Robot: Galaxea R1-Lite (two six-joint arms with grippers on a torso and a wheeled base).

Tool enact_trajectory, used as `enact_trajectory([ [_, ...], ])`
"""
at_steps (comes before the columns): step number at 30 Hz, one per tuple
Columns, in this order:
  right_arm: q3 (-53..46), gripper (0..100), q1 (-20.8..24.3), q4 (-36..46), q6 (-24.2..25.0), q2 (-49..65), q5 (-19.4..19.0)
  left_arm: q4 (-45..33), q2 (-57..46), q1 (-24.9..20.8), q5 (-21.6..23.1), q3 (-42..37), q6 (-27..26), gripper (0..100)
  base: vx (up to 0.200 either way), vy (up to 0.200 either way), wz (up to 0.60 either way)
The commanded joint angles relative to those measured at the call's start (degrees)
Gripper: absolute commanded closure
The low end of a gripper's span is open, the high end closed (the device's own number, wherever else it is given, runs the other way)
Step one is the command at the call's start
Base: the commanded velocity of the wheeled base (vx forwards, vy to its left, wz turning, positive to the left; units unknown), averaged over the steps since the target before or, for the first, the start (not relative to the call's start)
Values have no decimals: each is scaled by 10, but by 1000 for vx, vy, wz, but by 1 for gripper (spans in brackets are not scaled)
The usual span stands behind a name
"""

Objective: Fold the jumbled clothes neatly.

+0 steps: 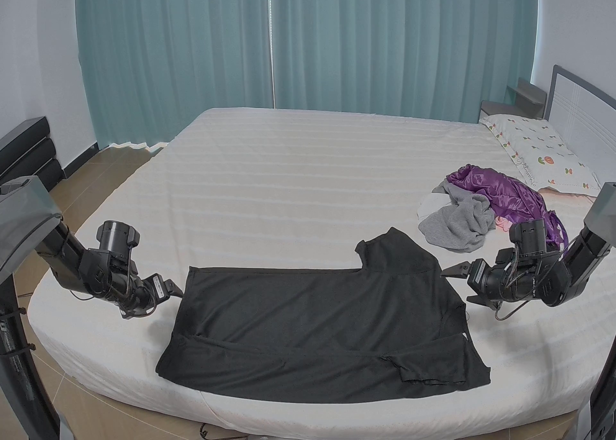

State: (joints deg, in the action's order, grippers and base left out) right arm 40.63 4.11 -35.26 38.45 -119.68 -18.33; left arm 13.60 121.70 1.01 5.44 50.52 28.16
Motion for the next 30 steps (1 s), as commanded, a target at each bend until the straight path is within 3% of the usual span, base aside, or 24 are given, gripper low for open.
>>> enact_trajectory([
  [1,-44,0,21,-92,87,-28,1,2,40,7,30,80,37,0,0,0,0],
  [6,-89,0,17,-227,160,-65,-2,2,127,-1,58,198,55,0,0,0,0],
  [9,-112,0,18,-300,175,-86,-12,2,181,-13,58,265,56,0,0,0,0],
  [14,-124,0,17,-347,182,-106,-20,2,255,-26,54,368,56,0,0,0,0],
  [23,-149,0,27,-411,179,-130,-16,4,279,-15,52,391,56,0,0,0,0],
  [30,-159,0,27,-428,178,-132,-19,53,285,-15,48,386,67,0,0,0,0],
])
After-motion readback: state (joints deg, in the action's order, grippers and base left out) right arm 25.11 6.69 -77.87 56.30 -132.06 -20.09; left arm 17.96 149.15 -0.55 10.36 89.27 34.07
